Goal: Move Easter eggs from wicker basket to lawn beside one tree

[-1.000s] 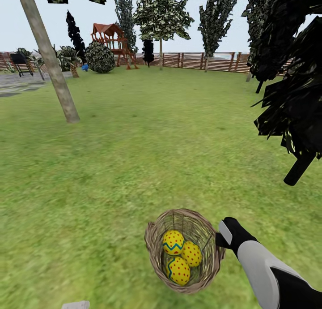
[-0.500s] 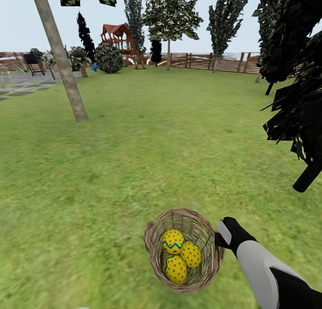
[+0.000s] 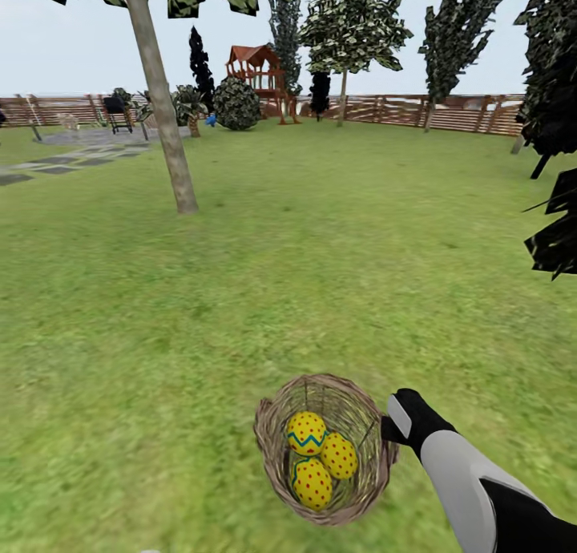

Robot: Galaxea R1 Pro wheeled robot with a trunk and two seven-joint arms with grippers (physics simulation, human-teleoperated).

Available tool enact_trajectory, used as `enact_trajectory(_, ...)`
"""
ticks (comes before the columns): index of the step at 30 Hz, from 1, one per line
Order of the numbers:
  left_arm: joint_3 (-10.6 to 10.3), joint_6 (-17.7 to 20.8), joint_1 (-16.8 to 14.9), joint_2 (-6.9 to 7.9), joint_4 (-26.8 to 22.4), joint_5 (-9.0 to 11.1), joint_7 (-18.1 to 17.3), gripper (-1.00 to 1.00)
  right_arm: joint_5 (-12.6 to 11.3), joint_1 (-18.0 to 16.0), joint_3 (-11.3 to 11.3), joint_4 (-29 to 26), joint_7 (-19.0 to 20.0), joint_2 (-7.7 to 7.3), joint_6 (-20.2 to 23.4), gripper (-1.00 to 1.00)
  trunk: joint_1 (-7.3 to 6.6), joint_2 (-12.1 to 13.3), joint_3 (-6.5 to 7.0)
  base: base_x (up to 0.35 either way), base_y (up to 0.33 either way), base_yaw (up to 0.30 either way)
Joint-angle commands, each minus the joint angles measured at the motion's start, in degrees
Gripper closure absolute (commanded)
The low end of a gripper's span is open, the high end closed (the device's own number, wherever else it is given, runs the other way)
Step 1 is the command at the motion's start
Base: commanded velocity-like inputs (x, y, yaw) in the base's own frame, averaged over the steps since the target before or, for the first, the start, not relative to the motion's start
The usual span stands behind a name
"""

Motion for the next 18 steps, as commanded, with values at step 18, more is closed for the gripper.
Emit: enact_trajectory(18, 0.0, 0.3, 0.0, 0.01, -0.1, -0.1, 0.2, -1.00, -0.3, 0.0, -0.4, -0.1, -0.2, 0.33, 0.1, 1.00, -3.96, 7.2, 3.20, 0.000, 0.000, 0.290)
